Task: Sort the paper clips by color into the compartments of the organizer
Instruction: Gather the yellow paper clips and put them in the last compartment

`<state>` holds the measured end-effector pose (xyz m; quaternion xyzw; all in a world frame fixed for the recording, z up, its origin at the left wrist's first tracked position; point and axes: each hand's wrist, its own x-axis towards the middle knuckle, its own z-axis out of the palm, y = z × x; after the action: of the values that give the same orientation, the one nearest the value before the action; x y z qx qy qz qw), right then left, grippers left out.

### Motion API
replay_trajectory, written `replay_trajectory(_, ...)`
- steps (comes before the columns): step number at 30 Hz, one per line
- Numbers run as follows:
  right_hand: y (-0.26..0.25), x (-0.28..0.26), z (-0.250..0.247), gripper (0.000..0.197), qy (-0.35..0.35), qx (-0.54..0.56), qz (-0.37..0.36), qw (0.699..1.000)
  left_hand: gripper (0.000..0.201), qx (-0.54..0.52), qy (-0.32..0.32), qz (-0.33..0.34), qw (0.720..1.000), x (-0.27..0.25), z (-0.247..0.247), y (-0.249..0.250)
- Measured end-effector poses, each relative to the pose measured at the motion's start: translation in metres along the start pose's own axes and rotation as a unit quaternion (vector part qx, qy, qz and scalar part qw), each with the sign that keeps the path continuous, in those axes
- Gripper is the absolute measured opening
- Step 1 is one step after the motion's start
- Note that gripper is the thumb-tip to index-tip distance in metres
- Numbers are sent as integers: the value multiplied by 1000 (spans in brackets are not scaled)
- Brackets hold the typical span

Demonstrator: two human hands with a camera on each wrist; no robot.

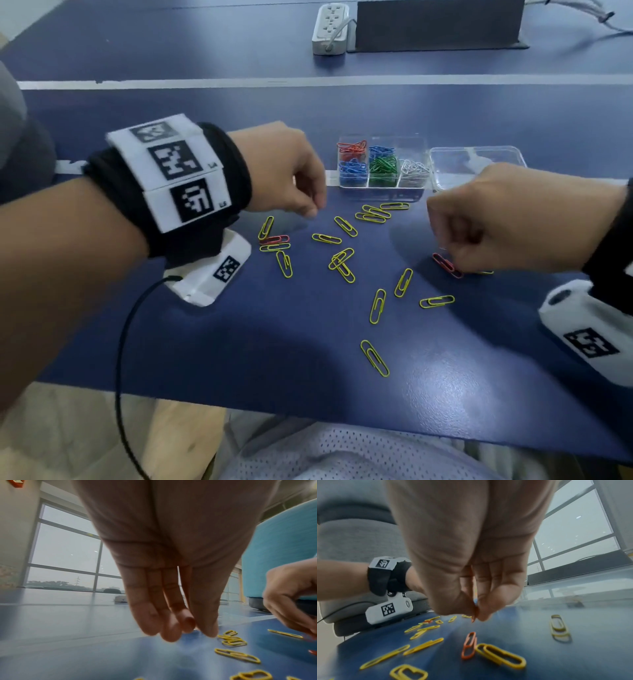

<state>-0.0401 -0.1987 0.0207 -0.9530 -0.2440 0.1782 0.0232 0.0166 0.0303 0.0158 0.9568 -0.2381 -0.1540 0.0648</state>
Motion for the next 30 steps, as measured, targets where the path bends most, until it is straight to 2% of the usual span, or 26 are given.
replay_trajectory(2, 4, -5, 0, 8, 3, 17, -12, 1000, 7, 1, 2, -22, 1000, -10, 0, -10)
replay_trajectory(5, 14, -7, -3, 24, 12, 0, 5, 1000, 6, 7, -4, -45, 999, -21, 3, -18)
replay_trajectory(11, 5, -9, 0, 40, -36, -67, 2, 997, 8, 62, -59, -29, 996, -21, 12, -13)
replay_trajectory(14, 3, -5, 8, 26, -31, -90, 0, 995, 4, 71, -63, -31, 995, -21, 11, -11)
replay_trajectory(16, 2, -3, 8, 19, -31, -69, 3, 997, 11, 65, -65, -36, 995, -24, 10, -11)
replay_trajectory(21, -6, -2, 9, 17, -18, -89, 12, 996, 12, 56, -55, -56, 995, -28, 12, -6)
replay_trajectory(24, -11, 4, 4, 13, 4, -57, 21, 998, 9, 25, -28, -58, 998, -28, 10, 0)
replay_trajectory(30, -10, 32, -23, 6, 119, 60, 36, 991, 11, -44, 92, -30, 994, 5, -7, 10)
